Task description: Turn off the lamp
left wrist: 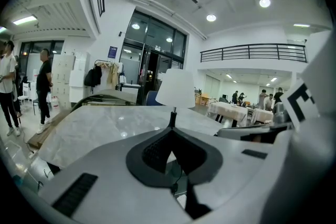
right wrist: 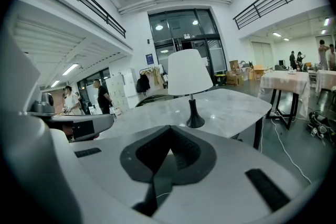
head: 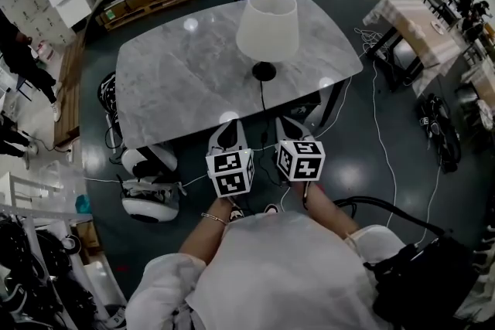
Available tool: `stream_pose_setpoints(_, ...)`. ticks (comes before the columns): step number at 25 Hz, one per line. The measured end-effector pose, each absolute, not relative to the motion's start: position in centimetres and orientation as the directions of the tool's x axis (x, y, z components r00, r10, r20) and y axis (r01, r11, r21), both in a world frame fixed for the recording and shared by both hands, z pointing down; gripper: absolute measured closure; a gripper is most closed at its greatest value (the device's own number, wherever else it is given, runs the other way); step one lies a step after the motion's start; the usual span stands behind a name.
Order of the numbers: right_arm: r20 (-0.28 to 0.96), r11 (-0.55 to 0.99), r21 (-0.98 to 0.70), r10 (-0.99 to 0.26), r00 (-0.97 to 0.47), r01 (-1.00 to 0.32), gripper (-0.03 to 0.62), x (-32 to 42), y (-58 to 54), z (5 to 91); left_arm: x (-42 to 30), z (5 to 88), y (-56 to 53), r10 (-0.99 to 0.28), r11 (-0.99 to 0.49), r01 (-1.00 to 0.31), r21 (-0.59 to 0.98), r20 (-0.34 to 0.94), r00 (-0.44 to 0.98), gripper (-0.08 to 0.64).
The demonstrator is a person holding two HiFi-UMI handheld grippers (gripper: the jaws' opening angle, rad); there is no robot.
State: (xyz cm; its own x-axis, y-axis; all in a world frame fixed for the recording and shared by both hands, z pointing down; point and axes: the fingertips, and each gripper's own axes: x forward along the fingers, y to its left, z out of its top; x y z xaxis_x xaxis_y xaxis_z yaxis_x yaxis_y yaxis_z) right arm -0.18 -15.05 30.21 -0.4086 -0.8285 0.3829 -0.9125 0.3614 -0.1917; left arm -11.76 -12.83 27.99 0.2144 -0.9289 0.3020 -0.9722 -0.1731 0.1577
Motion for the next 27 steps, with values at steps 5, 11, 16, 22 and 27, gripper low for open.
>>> stream_pose_setpoints(5, 0.386, 0.375, -0.18, -0.823, -0.416, -0.909, 0.594, -0.2, -14.8, 30.3, -11.5, 28.0, -12.8, -0.927, -0.177, -0.971, 0.158, 0.304, 0.219, 0.554)
stream_pose_setpoints(11, 0.391, 0.36, -0.184, -0.827, -0.404, -0.915, 0.594, 0.6, -15.0, 30.4, -11.1, 28.5, -12.7, -0.922, -0.179, -0.971, 0.157, 0.317, 0.221, 0.554)
stream_pose_setpoints(16, 0.399, 0.348, -0.181, -0.829, -0.392, -0.92, 0.594, 1.2, -15.0, 30.7, -10.8, 28.9, -12.8, -0.919, -0.179, -0.971, 0.158, 0.325, 0.222, 0.554)
stream_pose_setpoints(22, 0.406, 0.344, -0.166, -0.83, -0.383, -0.924, 0.594, 1.9, -15.1, 30.6, -10.4, 28.9, -12.9, -0.918, -0.18, -0.97, 0.161, 0.327, 0.224, 0.554)
stream_pose_setpoints(27, 0.407, 0.343, -0.168, -0.83, -0.382, -0.924, 0.594, 1.9, -15.3, 30.9, -10.4, 29.4, -13.1, -0.916, -0.179, -0.971, 0.161, 0.333, 0.224, 0.554)
